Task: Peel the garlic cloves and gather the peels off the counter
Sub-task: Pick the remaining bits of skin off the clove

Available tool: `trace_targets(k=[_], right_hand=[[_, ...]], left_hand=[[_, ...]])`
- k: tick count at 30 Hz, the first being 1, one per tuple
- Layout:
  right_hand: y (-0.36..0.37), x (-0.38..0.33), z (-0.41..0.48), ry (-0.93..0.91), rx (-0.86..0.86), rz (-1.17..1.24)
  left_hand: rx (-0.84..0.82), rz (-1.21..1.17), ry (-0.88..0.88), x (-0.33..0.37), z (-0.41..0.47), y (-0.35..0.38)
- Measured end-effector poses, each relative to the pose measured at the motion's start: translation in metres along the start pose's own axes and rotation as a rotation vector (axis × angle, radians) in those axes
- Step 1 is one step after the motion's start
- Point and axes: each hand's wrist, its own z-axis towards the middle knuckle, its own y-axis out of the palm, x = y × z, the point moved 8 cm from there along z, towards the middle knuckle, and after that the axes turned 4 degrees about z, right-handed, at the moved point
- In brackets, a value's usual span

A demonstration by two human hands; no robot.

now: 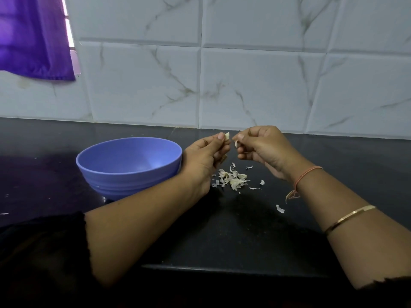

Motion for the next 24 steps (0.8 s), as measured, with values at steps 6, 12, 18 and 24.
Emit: trace_targets(k=[6,12,18,24], right_hand=[[-0.001,0.0,0.0,-0.041,-0.046,-0.212],[0.0,-0.005,-0.001,-0.086,-0.031,-0.134],[0.004,-0.008,-0.001,-0.147,-0.04,-0.119],[0.001,-0.01,-0.001,-0.168,0.009,-0.118]], left_hand=[[0.011,0.02,-0.011,0.0,-0.002,-0.001],[0.027,0.044,-0.02,-0.002,-0.001,-0.003],[-0.014,0.027,-0.021,-0.002,-0.002,0.001],[-0.024,0.069,-0.037,-0.005,-0.002,0.002]])
